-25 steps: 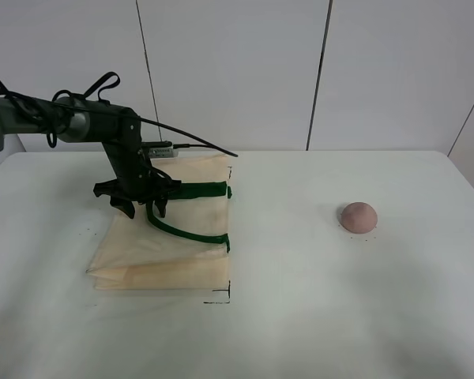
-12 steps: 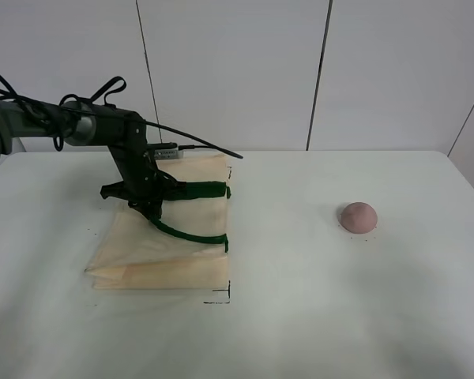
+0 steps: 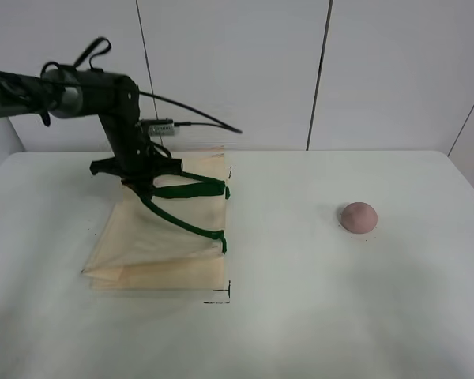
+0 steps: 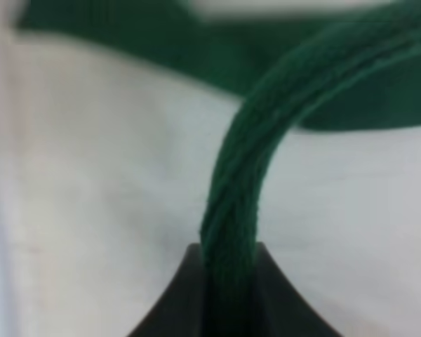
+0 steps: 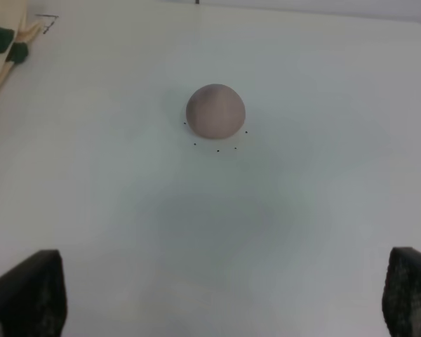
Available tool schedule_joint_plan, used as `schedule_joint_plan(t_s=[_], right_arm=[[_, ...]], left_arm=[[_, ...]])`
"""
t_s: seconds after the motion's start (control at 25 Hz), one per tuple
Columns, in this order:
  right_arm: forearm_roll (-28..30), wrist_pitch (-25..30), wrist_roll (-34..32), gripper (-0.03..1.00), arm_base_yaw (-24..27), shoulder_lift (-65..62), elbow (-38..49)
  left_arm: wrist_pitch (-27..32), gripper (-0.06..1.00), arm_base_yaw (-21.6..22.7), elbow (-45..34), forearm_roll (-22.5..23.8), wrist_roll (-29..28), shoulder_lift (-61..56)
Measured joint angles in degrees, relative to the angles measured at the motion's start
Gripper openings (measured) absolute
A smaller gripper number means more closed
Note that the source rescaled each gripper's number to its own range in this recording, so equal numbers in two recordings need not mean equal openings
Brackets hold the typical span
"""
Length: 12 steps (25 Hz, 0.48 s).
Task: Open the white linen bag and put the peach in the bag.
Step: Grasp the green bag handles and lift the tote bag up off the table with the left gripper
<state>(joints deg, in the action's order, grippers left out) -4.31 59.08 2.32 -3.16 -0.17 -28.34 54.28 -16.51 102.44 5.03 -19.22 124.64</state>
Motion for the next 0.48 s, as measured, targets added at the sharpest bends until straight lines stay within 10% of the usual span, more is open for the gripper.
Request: schedule_joint_plan(t_s=[0.48], right_arm=[[-0.02,0.0,0.0,1.0,0.0,0.0,0.0]], left_arm=[[13.37,0.0,-1.28,20.48,-2.19,12.54,-9.41]])
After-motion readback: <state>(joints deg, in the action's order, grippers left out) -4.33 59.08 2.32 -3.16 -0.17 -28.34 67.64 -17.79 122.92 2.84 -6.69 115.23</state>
